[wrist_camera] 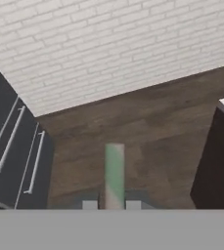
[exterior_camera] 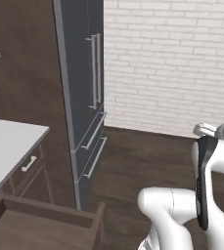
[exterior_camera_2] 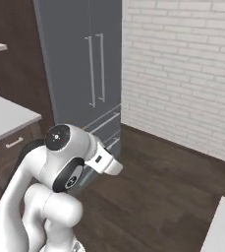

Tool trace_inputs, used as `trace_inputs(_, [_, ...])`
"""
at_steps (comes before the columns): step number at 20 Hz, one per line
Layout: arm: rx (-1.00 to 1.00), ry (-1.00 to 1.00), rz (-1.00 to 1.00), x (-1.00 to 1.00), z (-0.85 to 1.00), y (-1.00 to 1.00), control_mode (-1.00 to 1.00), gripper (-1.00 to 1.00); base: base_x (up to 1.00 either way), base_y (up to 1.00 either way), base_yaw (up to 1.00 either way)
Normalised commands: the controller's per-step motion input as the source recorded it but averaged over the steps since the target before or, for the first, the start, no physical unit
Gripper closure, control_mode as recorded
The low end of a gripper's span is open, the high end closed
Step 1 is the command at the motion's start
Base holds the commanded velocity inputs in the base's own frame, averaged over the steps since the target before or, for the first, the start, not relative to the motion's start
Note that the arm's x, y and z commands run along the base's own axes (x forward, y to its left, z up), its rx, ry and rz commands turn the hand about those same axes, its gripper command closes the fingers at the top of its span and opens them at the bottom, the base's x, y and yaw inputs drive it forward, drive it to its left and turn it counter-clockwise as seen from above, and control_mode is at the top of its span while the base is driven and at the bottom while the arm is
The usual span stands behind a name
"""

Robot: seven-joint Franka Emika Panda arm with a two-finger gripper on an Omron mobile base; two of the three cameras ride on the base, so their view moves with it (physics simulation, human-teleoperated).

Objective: Take a straw from the drawer in front and place it inside the glass cup on the dining counter.

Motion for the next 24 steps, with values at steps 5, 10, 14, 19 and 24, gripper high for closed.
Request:
trace_inputs(5, [0.0,0.0,0.0,0.0,0.0,0.0,1.0,1.0,1.0,-0.28,-0.29])
trace_inputs(10, [0.0,0.0,0.0,0.0,0.0,0.0,1.0,1.0,1.0,-0.28,-0.3])
trace_inputs(14, [0.0,0.0,0.0,0.0,0.0,0.0,1.0,1.0,1.0,-0.22,-0.41])
trace_inputs(19, [0.0,0.0,0.0,0.0,0.0,0.0,1.0,1.0,0.88,-0.05,-0.56])
trace_inputs(24, [0.0,0.0,0.0,0.0,0.0,0.0,1.0,1.0,0.54,0.0,-0.71])
